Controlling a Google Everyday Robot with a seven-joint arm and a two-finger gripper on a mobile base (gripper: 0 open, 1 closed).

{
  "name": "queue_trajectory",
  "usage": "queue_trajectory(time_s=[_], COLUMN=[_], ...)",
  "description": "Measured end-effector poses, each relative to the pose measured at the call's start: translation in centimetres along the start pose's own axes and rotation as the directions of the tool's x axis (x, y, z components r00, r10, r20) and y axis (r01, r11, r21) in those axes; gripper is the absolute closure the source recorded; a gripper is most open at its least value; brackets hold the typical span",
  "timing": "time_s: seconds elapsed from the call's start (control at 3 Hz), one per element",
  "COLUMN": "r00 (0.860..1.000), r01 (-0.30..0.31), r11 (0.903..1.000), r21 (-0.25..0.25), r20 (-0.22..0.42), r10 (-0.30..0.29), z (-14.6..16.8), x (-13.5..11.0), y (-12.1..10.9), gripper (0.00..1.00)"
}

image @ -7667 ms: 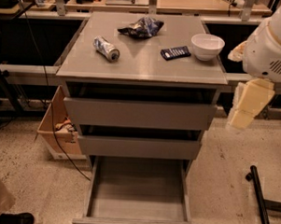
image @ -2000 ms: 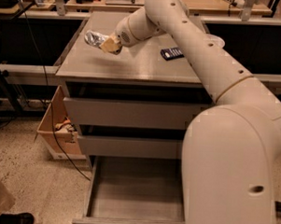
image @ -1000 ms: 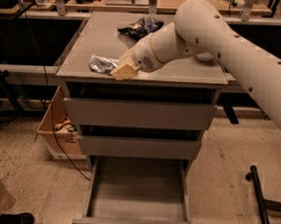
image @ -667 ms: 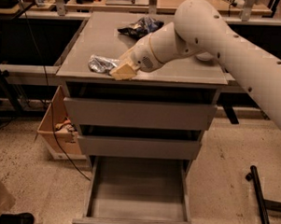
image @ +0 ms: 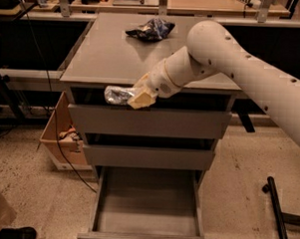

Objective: Place redbull can into bottom drawer

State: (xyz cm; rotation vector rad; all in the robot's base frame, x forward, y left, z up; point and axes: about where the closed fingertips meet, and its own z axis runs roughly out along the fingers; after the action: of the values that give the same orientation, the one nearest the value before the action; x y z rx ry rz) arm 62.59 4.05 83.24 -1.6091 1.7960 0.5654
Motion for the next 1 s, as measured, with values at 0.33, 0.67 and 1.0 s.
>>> queue_trajectory(time_s=[0.33, 0.67, 1.0], r00=[0.996, 0.992, 0.990], r01=[0.016, 0.017, -0.001], r11=[0.9962, 0.9903, 0.9781], r21=[-0.086, -0.138, -0.208], r20=[-0.087, -0.125, -0.142], r10=[-0.023, -0.034, -0.029], z=[1.1, 1.4, 3.2], x=[7.4, 12.1, 18.4], y=[2.6, 4.2, 6.5], gripper=[1.00, 1.00, 1.00])
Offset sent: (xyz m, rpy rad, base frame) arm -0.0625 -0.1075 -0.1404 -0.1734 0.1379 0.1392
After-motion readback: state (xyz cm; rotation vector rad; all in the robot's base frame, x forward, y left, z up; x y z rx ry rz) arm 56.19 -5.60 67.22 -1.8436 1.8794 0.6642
